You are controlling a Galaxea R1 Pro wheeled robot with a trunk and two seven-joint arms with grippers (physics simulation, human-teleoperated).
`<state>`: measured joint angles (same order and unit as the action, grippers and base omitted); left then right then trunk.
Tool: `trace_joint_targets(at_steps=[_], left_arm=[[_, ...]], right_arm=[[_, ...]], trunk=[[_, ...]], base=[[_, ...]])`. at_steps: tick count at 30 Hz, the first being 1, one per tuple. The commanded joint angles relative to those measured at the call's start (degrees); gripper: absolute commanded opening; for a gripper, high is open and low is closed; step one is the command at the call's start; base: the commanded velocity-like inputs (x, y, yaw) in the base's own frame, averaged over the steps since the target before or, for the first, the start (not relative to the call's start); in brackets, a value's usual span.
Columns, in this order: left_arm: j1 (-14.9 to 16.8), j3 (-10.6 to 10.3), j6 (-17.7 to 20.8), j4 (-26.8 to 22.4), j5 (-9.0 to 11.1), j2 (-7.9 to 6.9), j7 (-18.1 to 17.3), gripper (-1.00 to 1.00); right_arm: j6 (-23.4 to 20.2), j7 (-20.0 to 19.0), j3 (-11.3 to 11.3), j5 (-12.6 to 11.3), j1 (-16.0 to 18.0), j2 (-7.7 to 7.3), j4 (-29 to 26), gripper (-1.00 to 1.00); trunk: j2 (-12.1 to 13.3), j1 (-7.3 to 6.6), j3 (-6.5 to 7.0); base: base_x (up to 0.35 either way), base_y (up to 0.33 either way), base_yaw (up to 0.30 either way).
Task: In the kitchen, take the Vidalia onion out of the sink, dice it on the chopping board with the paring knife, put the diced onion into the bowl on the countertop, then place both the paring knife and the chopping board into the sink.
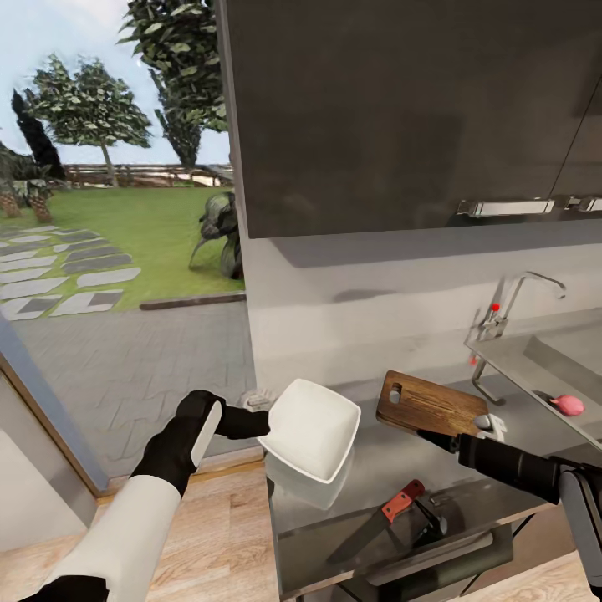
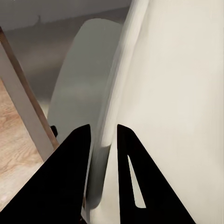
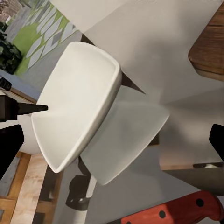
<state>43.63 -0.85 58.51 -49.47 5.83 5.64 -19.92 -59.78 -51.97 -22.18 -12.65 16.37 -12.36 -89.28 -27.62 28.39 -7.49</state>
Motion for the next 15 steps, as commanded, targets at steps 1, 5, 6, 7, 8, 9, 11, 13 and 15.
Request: trace_joint_targets(at_steps=[1,5,6,7,8,9,11,13,15], left_arm=[[0.0,0.0,0.3,-0.1,0.4,-0.01,0.3,-1.00],[0.0,0.0,0.2,-0.5,0.6,-0.03,0.0,-1.00],[0.0,0.0,0.2,-0.7,0.7,-0.06,-0.1,-1.00],[0.0,0.0,0.2,-0.8,0.7,-0.07,-0.2,-1.00],[0.0,0.1,0.2,-0.9,0.8,-0.11,-0.3,-1.00],[0.0,0.1,0.2,-1.0,0.9,-0.13,-0.3,-1.00],[-0.1,1.8,0.5,-12.7,5.6,-0.69,-1.4,-1.00],[-0.1,2.6,0.5,-12.8,5.8,-0.70,-1.5,-1.00],[-0.1,3.2,0.5,-12.8,5.9,-0.71,-1.5,-1.00]], right_arm=[[-0.2,-0.3,-0.1,0.2,0.1,-0.08,0.0,1.00],[-0.2,-0.4,-0.1,0.2,0.1,-0.66,0.0,1.00],[-0.2,-0.4,-0.1,0.1,0.1,-0.78,0.0,1.00],[-0.2,-0.4,-0.1,0.2,0.1,-0.83,0.0,1.00],[-0.2,-0.4,-0.1,0.2,0.1,-0.92,0.0,1.00],[-0.2,-0.4,-0.1,0.2,0.1,-0.95,0.0,1.00],[-0.2,-0.4,-0.1,0.2,0.1,-1.09,0.0,1.00],[-0.2,-0.4,-0.1,0.2,0.1,-1.09,0.0,1.00],[-0.2,-0.4,-0.1,0.2,0.1,-1.09,0.0,1.00]], trunk=[[-0.1,0.03,-0.12],[-0.1,0.03,-0.12],[-0.1,0.03,-0.12],[-0.1,0.03,-0.12],[-0.1,0.03,-0.12],[-0.1,0.03,-0.12],[-0.1,0.03,-0.12],[-0.1,0.03,-0.12],[-0.1,0.03,-0.12]], base=[[0.000,0.000,0.000],[0.000,0.000,0.000],[0.000,0.000,0.000],[0.000,0.000,0.000],[0.000,0.000,0.000],[0.000,0.000,0.000],[0.000,0.000,0.000],[0.000,0.000,0.000],[0.000,0.000,0.000]])
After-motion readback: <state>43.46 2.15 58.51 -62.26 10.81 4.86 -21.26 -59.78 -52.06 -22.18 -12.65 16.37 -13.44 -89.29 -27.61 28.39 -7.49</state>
